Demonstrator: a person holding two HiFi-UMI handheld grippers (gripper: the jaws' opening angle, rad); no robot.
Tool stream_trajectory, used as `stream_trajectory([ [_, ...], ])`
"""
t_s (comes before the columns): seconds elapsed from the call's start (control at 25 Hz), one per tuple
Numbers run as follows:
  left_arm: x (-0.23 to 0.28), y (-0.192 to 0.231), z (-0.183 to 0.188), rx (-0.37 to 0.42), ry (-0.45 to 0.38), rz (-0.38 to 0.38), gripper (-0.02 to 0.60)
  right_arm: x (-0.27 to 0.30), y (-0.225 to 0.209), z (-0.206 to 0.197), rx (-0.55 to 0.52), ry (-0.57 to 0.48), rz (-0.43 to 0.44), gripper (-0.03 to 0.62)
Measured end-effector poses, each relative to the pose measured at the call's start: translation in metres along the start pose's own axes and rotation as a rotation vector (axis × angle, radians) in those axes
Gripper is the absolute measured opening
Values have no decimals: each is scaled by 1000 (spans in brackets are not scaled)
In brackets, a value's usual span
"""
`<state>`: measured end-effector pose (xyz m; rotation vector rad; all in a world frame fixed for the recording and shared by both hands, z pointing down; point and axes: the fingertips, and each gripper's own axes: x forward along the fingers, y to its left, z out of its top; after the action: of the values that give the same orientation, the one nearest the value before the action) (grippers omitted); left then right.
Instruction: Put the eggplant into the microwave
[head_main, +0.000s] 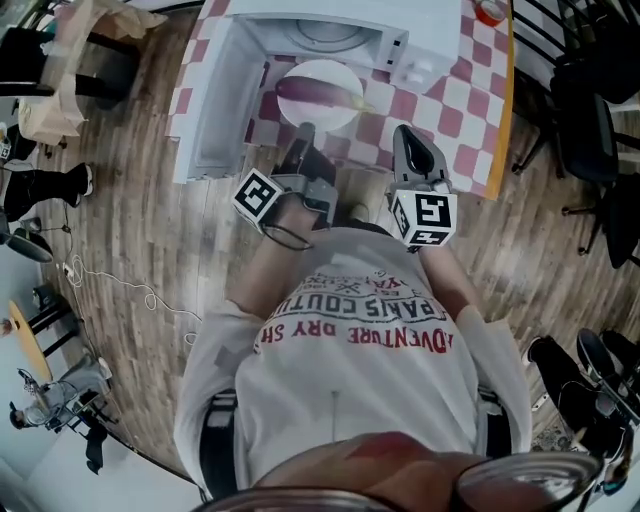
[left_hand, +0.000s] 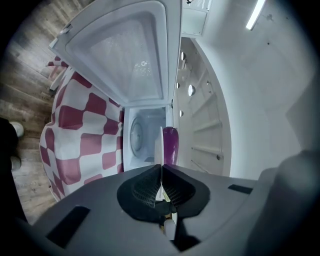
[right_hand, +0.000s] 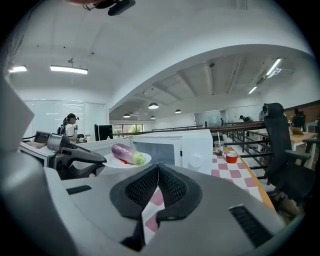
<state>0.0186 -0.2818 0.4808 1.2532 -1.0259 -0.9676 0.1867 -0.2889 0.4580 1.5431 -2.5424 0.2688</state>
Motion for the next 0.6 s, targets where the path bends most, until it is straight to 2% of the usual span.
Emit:
stream_trajectory([
  [0.2, 32, 9, 12, -16, 20, 11, 29, 23, -9, 3, -24, 13, -25, 25],
  [0.6, 97, 43, 49, -24, 68, 52, 29, 80, -30, 10, -36, 39, -145, 25],
])
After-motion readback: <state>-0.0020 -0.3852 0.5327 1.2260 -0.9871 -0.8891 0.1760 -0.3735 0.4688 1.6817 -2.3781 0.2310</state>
